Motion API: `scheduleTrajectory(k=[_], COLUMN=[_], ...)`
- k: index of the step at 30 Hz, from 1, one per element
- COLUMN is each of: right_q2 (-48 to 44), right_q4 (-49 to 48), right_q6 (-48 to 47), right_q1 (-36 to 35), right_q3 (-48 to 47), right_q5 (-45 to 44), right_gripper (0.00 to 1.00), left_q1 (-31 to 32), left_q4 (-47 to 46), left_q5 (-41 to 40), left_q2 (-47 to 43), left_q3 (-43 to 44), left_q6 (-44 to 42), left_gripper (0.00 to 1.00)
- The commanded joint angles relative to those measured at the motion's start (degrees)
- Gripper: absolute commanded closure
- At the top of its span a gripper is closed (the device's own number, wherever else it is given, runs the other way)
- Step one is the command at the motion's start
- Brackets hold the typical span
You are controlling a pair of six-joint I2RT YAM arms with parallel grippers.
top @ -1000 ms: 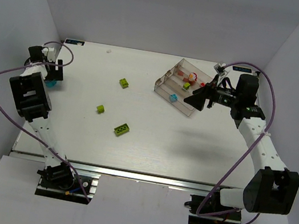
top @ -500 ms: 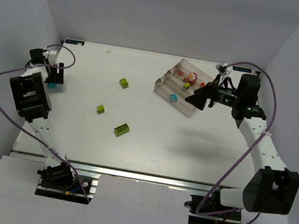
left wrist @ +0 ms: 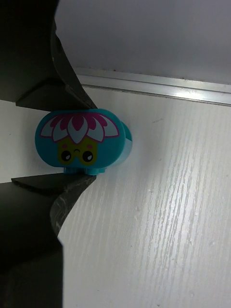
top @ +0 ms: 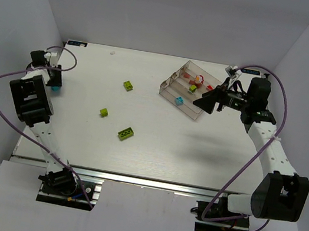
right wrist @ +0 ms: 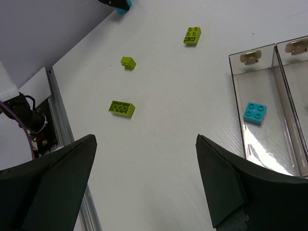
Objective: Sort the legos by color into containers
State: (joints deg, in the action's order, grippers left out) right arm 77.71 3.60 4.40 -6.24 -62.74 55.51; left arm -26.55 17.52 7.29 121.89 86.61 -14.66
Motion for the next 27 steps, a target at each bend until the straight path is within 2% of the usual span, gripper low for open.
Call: scheduleTrajectory(k=[1, 5, 6, 7, 9, 10, 12, 13, 14, 15, 18, 19, 22, 24, 27], right_q2=[-1.8, -2.4, -2.6, -2.8, -3.2, -3.2, -3.1, -3.1, -3.2, -3.4, -4.6, -5.1, -6.2, -6.3, -6.8], right_q4=[-2.5, -2.6, -2.5, -2.6, -2.9, -2.9, -4.7, -4.7, -4.3, -4.3, -4.6, -4.8, -6.0, -6.6, -7.5], right_q6=[0.8, -0.2, -0.6, -1.2, -2.4, -2.8, -3.4, -3.6, -3.7, -3.8, -4.0, -4.0, -2.0, 0.2, 2.2], right_q1=[0.5, 0.8, 0.8, 0.8, 0.8, 0.8, 1.2, 1.7, 1.8, 2.3, 3.5, 3.9, 5.5, 9.1, 11.7], right_q3=[0.4, 0.9, 1.0, 1.2, 2.4, 2.6, 2.5, 2.4, 2.3, 2.3, 2.9, 3.1, 3.9, 4.0, 4.7], right_q5=[1.5, 0.2, -0.4, -2.7, -4.7, -6.2, -6.8, -7.2, -7.7, -8.3, -13.7, -14.8, -18.8, -19.3, -17.3], right_gripper=[0.11, 0.11, 0.11, 0.12, 0.15, 0.24, 0.46, 0.73, 0.89, 1.00, 1.00, 1.00, 1.00, 1.00, 1.00], left_q1=[-0.3, 0.9, 1.5, 1.5, 2.8, 3.3, 4.9, 7.3, 8.7, 10.3, 18.0, 22.5, 29.7, 36.2, 43.0], left_q4=[-1.6, -2.7, -3.4, -5.6, -8.3, -11.2, -13.8, -14.8, -15.7, -16.3, -20.6, -21.2, -21.3, -21.6, -22.4], left_q5=[-0.9, 2.3, 5.8, 7.9, 12.8, 14.2, 20.4, 22.1, 24.4, 28.5, 33.1, 33.6, 34.6, 33.6, 25.8], left_q2=[-5.8, -9.2, -10.3, -11.7, -16.3, -17.9, -22.0, -23.1, -25.0, -25.8, -28.8, -29.2, -28.8, -28.0, -27.1], left_q3=[-0.6, -0.8, -1.3, -2.9, -5.0, -6.5, -11.0, -12.2, -14.8, -15.8, -19.5, -19.9, -18.1, -15.9, -13.8], left_q6=[2.4, 8.0, 9.2, 13.8, 19.6, 24.7, 28.8, 31.9, 33.5, 34.8, 39.6, 41.6, 44.3, 45.8, 51.3], left_gripper=[0.68, 0.88, 0.92, 1.00, 1.00, 1.00, 1.00, 1.00, 1.00, 1.00, 1.00, 1.00, 1.00, 1.00, 1.00])
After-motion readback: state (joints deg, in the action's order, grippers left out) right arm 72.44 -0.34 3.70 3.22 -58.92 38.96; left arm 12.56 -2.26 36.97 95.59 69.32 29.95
